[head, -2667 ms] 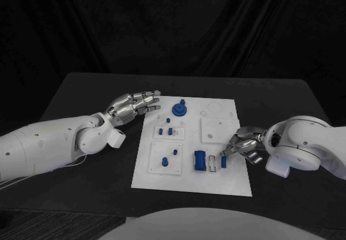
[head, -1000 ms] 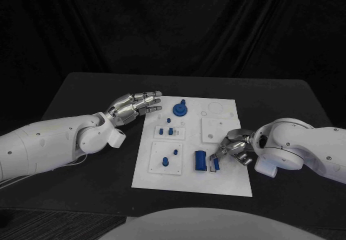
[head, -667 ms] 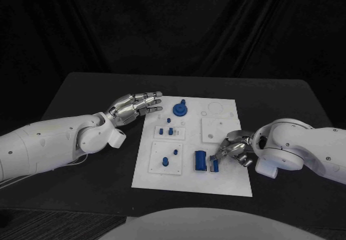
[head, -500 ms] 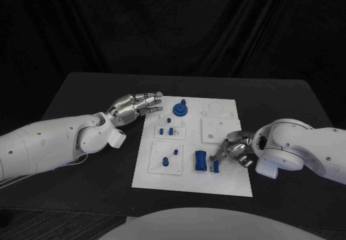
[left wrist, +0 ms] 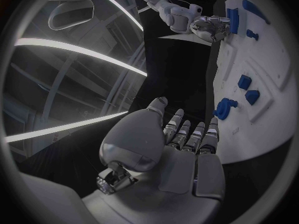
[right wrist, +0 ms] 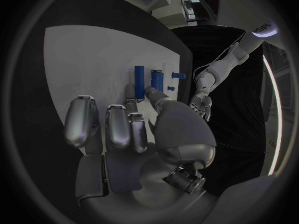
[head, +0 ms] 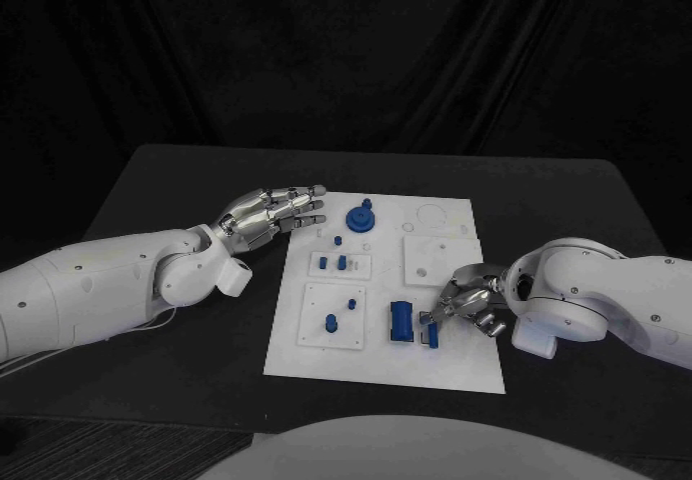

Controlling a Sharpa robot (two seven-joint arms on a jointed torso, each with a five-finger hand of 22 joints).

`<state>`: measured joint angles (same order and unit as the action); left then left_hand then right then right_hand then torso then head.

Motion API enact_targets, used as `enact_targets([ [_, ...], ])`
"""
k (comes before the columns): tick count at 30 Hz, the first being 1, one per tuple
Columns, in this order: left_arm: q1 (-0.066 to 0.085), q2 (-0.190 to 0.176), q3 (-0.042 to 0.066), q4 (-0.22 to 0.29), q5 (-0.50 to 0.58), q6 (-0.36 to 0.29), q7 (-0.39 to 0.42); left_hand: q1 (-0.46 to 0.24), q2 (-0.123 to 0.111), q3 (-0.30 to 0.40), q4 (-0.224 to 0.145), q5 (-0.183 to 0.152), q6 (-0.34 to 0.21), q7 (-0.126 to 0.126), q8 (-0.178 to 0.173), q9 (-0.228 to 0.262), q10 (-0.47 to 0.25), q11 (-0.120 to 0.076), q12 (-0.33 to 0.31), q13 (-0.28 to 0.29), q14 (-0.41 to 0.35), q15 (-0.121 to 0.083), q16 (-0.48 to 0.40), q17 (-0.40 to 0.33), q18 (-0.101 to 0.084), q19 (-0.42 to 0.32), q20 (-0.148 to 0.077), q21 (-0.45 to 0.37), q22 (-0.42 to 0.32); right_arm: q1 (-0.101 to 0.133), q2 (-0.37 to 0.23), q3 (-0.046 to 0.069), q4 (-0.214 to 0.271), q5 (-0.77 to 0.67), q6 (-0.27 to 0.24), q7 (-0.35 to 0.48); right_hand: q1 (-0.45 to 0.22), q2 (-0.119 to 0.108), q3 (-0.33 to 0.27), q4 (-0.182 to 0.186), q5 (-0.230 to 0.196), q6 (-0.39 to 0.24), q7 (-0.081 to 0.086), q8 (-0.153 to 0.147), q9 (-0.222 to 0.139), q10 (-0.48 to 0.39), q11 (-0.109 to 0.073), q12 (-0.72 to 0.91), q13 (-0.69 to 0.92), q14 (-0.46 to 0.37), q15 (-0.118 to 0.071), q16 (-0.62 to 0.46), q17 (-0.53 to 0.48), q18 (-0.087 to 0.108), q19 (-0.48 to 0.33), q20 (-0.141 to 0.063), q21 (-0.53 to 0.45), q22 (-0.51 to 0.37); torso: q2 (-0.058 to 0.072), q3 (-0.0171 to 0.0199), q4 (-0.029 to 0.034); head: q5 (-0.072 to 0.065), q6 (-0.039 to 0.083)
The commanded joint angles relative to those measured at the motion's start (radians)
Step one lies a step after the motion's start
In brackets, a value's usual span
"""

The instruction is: Assemble the parts on the task board

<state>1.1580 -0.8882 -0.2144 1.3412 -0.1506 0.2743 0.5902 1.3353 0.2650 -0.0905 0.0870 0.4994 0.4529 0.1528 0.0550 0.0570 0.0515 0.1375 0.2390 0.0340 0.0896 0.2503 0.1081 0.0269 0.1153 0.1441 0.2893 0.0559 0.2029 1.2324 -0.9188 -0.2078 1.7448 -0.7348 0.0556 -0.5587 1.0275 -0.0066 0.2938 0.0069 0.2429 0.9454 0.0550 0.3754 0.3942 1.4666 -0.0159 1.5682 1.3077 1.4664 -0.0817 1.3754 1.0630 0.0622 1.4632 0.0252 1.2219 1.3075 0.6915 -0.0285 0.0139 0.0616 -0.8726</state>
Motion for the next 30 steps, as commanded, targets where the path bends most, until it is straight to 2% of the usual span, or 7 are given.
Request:
enact_targets([
  [1, -0.001, 0.002, 0.001, 0.001, 0.006, 0.017, 0.006, -0.008, 0.002, 0.005, 0.0, -0.003, 0.003, 0.004, 0.006, 0.002, -0.002, 0.007, -0.002, 0.0, -0.001, 0.003, 0.001, 0.0, -0.007, 0.005, 0.001, 0.003, -0.001, -0.003, 0.001, 0.0, -0.002, -0.001, 0.001, -0.009, -0.007, 0.009, 0.001, 0.006, -0.003, 0.001, 0.007, -0.004, -0.002, 0.104, 0.0, 0.003, 0.263, 0.028, -0.001, -0.004, -0.002, 0.011, 0.001, 0.001, -0.007, 0.164, 0.0, 0.0, -0.0002, 0.0, 0.0],
  [5, -0.001, 0.002, 0.001, 0.001, 0.006, 0.018, 0.004, -0.006, 0.003, 0.012, -0.004, 0.0, 0.009, 0.006, 0.008, 0.003, -0.001, 0.008, -0.001, 0.0, -0.001, 0.003, 0.001, 0.0, -0.007, 0.005, 0.001, 0.003, -0.002, -0.003, 0.001, 0.0, -0.004, -0.001, -0.012, -0.002, 0.001, 0.017, 0.004, 0.006, 0.01, 0.006, 0.004, -0.001, -0.001, 0.104, -0.002, 0.003, 0.263, 0.028, -0.002, -0.002, 0.003, 0.012, 0.0, 0.001, -0.009, 0.163, 0.0, -0.0001, -0.0002, -0.001, 0.0],
  [8, -0.002, 0.003, 0.001, 0.0, 0.006, 0.019, 0.002, -0.005, 0.003, 0.015, -0.007, 0.001, 0.01, 0.006, 0.008, 0.003, -0.001, 0.009, -0.001, 0.0, -0.001, 0.003, 0.001, 0.0, -0.007, 0.005, 0.001, 0.003, -0.002, -0.003, 0.001, 0.0, -0.005, -0.001, -0.024, 0.004, 0.032, 0.028, 0.015, -0.011, 0.057, 0.028, -0.008, 0.022, 0.012, 0.104, -0.012, 0.003, 0.263, 0.03, -0.01, 0.001, 0.009, 0.012, 0.001, -0.004, -0.008, 0.164, 0.0, 0.0, -0.0005, 0.0, 0.0],
  [11, -0.002, 0.003, 0.001, 0.0, 0.006, 0.02, 0.001, -0.004, 0.003, 0.018, -0.009, 0.002, 0.011, 0.007, 0.008, 0.003, -0.001, 0.009, -0.001, 0.0, -0.002, 0.003, 0.001, 0.0, -0.007, 0.005, 0.001, 0.003, -0.003, -0.003, 0.001, 0.0, -0.006, -0.001, -0.032, 0.007, 0.033, 0.029, 0.016, -0.011, 0.06, 0.029, -0.008, 0.025, 0.014, 0.104, -0.013, 0.003, 0.263, 0.03, -0.01, 0.001, 0.009, 0.013, 0.0, -0.005, -0.011, 0.163, 0.0, -0.0001, -0.0001, 0.0, 0.0],
  [19, -0.002, 0.004, 0.001, -0.001, 0.006, 0.023, -0.004, -0.001, 0.004, 0.024, -0.013, 0.003, 0.012, 0.007, 0.008, 0.003, -0.001, 0.009, 0.0, 0.0, -0.002, 0.003, 0.002, 0.0, -0.008, 0.005, 0.001, 0.003, -0.003, -0.003, 0.002, 0.0, -0.007, -0.001, -0.044, 0.009, 0.029, 0.033, 0.013, -0.005, 0.061, 0.031, -0.01, 0.032, 0.02, 0.104, -0.014, 0.003, 0.263, 0.029, -0.012, -0.001, 0.005, 0.013, -0.001, -0.006, -0.014, 0.163, -0.001, -0.0002, -0.0002, 0.001, 0.0],
  [30, -0.002, 0.004, 0.001, -0.001, 0.006, 0.025, -0.011, -0.001, 0.004, 0.024, -0.013, 0.003, 0.012, 0.007, 0.008, 0.003, -0.001, 0.009, 0.0, 0.0, -0.002, 0.003, 0.002, 0.0, -0.008, 0.005, 0.001, 0.003, -0.003, -0.002, 0.007, 0.0, -0.008, -0.001, -0.03, 0.0, -0.002, 0.023, -0.011, 0.024, 0.019, 0.023, -0.01, 0.045, 0.033, 0.104, -0.015, 0.003, 0.263, 0.028, -0.013, -0.003, 0.001, 0.013, -0.001, -0.009, -0.017, 0.162, 0.0, -0.0003, -0.0002, 0.003, 0.0],
])
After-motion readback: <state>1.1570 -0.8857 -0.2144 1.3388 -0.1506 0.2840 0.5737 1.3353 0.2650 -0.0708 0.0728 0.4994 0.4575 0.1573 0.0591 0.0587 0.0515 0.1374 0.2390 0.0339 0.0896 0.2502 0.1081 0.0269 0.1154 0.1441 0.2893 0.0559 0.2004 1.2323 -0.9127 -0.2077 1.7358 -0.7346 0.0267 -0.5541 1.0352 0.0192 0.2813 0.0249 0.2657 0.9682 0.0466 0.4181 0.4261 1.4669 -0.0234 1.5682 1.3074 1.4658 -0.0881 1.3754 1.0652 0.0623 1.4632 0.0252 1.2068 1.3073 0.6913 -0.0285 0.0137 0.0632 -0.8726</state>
